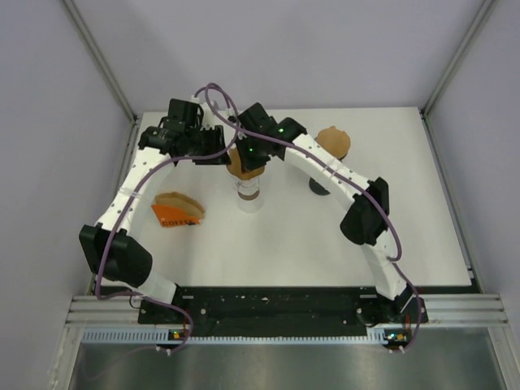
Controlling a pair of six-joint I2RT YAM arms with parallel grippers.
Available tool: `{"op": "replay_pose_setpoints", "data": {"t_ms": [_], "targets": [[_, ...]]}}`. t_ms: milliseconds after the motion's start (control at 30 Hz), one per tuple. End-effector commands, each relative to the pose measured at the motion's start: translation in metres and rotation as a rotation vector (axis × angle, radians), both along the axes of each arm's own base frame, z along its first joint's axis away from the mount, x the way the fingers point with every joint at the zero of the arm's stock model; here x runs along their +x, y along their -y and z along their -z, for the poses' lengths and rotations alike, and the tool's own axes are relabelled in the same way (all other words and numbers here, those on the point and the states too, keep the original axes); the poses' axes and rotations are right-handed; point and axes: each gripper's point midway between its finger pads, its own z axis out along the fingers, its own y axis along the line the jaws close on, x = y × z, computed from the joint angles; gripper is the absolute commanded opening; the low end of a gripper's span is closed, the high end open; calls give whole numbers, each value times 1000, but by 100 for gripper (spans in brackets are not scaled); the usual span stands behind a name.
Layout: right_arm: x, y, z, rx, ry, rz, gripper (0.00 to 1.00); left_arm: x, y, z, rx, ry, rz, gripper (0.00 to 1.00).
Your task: Place the coffee filter in the dripper
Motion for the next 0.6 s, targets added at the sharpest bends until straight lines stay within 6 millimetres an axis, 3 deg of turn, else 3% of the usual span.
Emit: {"op": "replay_pose_setpoints", "data": {"t_ms": [0,567], "targets": [[0,4,3,-96,52,-4,0,-2,8,-5,-60,23,23,44],[-4,3,56,-239,16,-41,0,-1,11,23,-76,-60,36,40]]}}
